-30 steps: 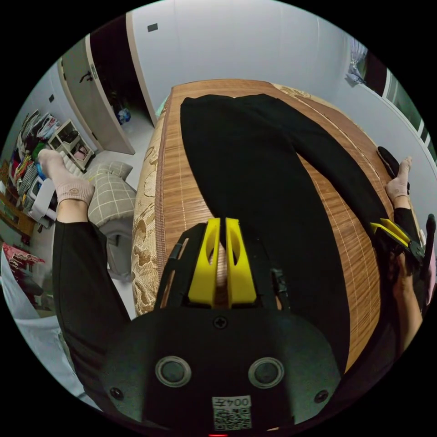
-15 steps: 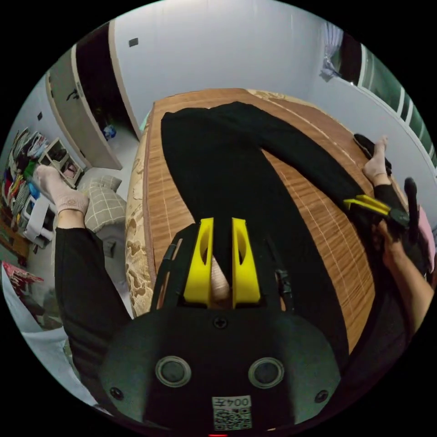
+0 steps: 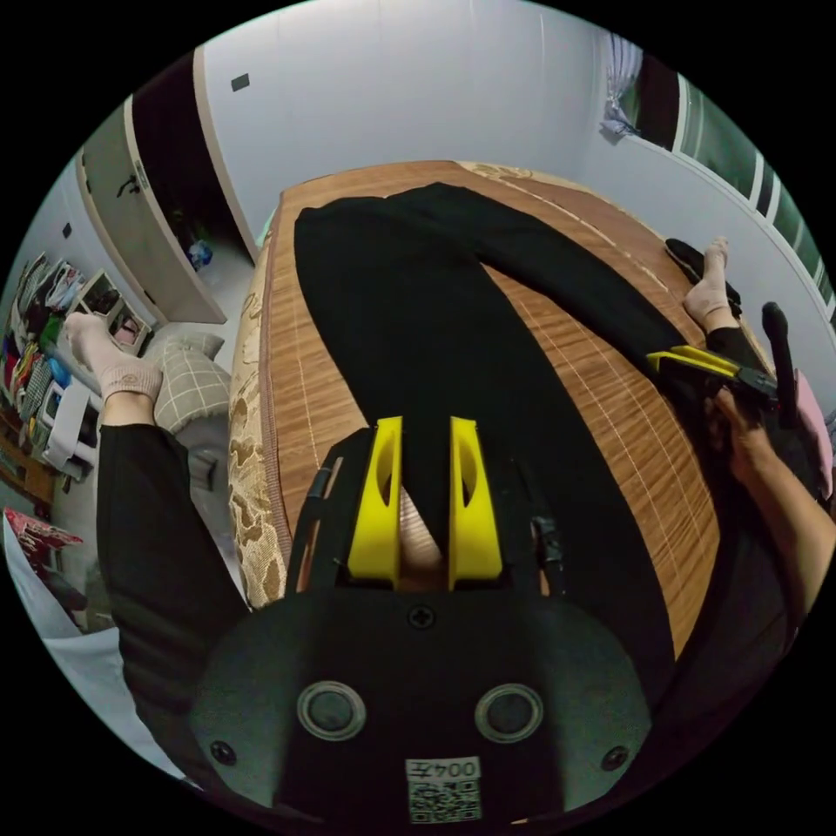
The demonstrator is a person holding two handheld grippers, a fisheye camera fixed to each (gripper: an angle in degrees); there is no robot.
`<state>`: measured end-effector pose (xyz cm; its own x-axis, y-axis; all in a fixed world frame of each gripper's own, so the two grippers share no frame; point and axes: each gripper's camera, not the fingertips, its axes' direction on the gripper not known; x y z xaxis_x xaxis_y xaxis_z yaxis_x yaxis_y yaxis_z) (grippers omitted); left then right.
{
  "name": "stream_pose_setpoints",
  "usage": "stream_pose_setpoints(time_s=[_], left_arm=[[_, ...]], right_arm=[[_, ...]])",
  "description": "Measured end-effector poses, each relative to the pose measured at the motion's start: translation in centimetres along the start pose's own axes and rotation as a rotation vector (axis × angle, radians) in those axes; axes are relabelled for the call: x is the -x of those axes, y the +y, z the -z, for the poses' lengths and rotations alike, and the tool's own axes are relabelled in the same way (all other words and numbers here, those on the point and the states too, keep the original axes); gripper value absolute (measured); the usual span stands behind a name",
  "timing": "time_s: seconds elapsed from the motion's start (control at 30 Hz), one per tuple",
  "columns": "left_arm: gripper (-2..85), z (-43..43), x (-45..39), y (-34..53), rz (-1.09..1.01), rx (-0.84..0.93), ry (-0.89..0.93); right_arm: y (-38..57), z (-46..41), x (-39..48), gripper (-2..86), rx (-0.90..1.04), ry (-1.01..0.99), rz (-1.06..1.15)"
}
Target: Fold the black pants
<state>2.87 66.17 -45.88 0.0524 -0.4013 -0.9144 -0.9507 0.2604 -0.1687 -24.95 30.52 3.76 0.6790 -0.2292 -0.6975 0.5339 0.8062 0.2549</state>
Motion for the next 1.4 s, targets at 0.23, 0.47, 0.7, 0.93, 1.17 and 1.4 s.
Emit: stream_pose_setpoints(time_s=[0.23,0.47,0.7,0.93,1.17,1.4], left_arm=[[7.7,-0.1,-0.7,1.1,-0.002,-0.032,-0.002],[8.2,0.1,-1.3,1.6,-0.001,-0.033,0.002],[9.7,2.3,-0.4,-3.2,0.014,-0.04,0.073],[10.8,0.4,-5.1,-18.3,-0.052,-0.064,0.174],[12.0,-2.3,-17.3,-26.3,-0.192,-0.01,0.284],[11.6,1.5,-18.7,-13.2,-0.323,0.006,0.268]], right_arm=[[-1.4,0.1,-0.7,16.9,0.0,-0.001,-0.004],[-6.3,2.9,-4.4,14.4,-0.068,-0.17,-0.074],[-12.5,1.7,-8.5,12.9,0.08,-0.24,0.019],[-14.3,-0.5,-10.5,14.5,0.213,-0.223,-0.018],[-16.4,-2.1,-11.1,13.8,0.307,-0.237,-0.005],[-19.0,-4.1,-9.4,11.0,0.47,-0.208,0.009]])
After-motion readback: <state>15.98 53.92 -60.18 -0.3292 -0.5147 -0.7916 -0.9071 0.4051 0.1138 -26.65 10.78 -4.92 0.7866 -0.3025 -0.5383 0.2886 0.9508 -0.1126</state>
